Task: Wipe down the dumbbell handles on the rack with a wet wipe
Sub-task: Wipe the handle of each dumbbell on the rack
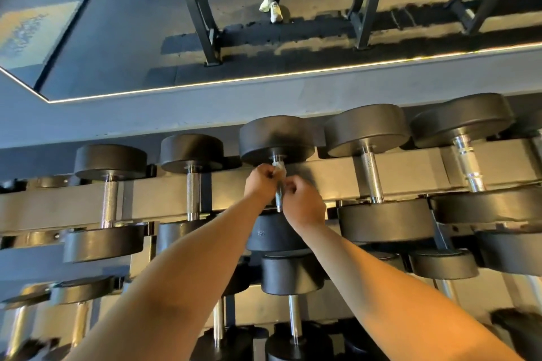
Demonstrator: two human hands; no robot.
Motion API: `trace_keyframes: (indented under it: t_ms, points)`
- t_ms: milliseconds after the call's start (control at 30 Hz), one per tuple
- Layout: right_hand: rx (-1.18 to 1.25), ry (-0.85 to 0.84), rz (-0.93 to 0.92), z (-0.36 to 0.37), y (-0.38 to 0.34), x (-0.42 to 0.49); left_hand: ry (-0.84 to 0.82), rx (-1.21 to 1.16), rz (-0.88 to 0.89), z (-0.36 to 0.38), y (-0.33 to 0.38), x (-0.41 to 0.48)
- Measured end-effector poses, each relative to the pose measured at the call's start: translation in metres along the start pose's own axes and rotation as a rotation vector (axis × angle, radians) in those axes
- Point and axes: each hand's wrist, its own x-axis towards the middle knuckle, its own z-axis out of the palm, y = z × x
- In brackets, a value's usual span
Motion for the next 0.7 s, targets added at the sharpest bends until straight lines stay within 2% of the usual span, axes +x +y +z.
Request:
trace_keyframes:
  t_ms: [167,233,333,400,533,700]
  points:
    - [0.005,-0.033,-0.002,-0.005,0.002,0.008,-0.159,0.127,-0.005,-0.004,-0.021,-0.016]
    - [-0.015,-0.021,-0.008,-0.004,0.005,0.008,-0.111,0.087,0.014,-0.004,-0.018,-0.015]
    - [0.016,-0.009,0.032,-0.006,0.007,0.009,0.077,-0.099,0.045,-0.003,-0.003,-0.004]
    - [0.044,-0.015,0.083,-0.006,0.006,0.011,0.12,-0.183,0.014,0.002,0.007,0.004]
    - [0.07,-0.001,0.094,-0.003,0.01,0.015,0.077,-0.183,0.007,0.01,0.009,0.009]
    - [0.035,0.016,0.095,-0.001,0.012,0.017,0.004,-0.062,-0.004,0.004,-0.004,0.003]
